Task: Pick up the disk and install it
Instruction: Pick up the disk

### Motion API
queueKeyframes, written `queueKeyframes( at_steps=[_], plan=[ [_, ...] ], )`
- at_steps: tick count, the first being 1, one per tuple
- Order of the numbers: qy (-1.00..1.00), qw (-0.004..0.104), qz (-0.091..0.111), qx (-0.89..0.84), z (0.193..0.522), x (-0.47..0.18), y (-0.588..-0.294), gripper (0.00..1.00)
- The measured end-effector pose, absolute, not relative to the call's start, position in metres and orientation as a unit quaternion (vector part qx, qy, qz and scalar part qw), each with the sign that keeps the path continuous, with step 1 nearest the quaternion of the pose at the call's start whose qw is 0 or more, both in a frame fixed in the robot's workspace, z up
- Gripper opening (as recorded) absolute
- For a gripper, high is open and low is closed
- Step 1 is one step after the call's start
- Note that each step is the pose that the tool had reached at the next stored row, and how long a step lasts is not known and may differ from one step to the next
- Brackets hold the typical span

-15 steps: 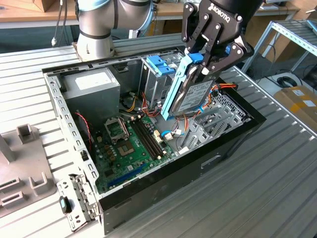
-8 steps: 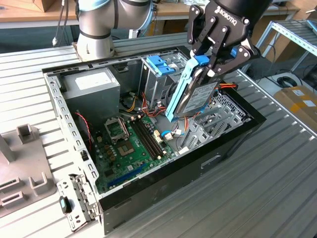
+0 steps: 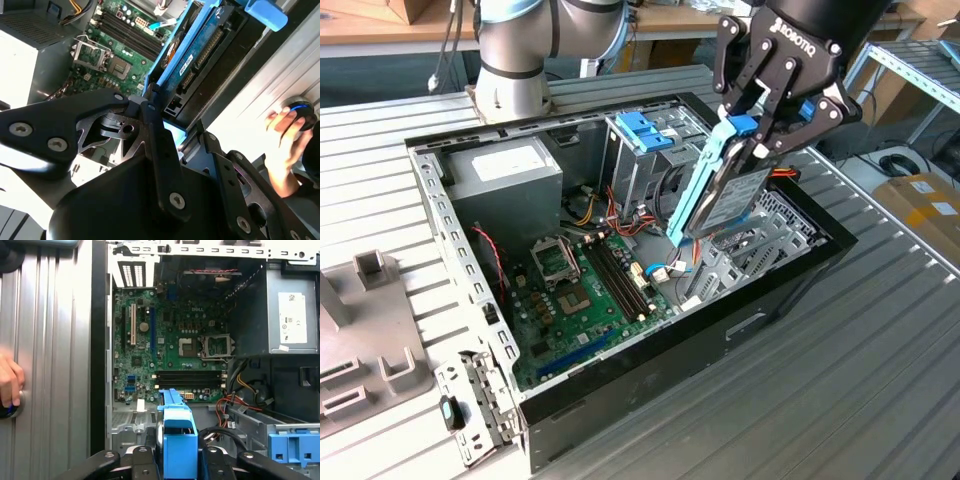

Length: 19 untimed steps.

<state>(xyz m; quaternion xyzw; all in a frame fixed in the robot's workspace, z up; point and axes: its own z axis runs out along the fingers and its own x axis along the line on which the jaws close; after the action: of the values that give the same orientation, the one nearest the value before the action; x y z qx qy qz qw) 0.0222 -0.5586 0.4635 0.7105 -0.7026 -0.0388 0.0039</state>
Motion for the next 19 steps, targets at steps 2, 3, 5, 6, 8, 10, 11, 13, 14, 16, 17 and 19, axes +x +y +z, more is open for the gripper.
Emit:
queueKeyframes(
  at_steps=[2,3,5,6,8,10,11,13,14,16,17,19],
  plan=[
    [-0.703,0.004,-0.039,0.711,0.464,0.024,-0.561,0.37],
    [-0.703,0.004,-0.039,0.711,0.464,0.024,-0.563,0.37],
    [-0.703,0.004,-0.039,0.711,0.464,0.026,-0.565,0.37],
    [-0.703,0.004,-0.039,0.711,0.464,0.027,-0.567,0.37],
    [-0.703,0.004,-0.039,0.71,0.464,0.03,-0.569,0.37],
    [-0.703,0.005,-0.04,0.71,0.464,0.034,-0.57,0.37],
    [-0.703,0.006,-0.041,0.71,0.464,0.039,-0.571,0.37],
    [-0.703,0.008,-0.043,0.71,0.464,0.048,-0.573,0.37],
    [-0.703,0.008,-0.043,0.71,0.464,0.051,-0.574,0.37],
    [-0.703,0.009,-0.044,0.71,0.464,0.055,-0.575,0.37],
    [-0.703,0.009,-0.044,0.71,0.464,0.056,-0.575,0.37],
    [-0.703,0.009,-0.044,0.71,0.464,0.058,-0.576,0.37]
  ],
)
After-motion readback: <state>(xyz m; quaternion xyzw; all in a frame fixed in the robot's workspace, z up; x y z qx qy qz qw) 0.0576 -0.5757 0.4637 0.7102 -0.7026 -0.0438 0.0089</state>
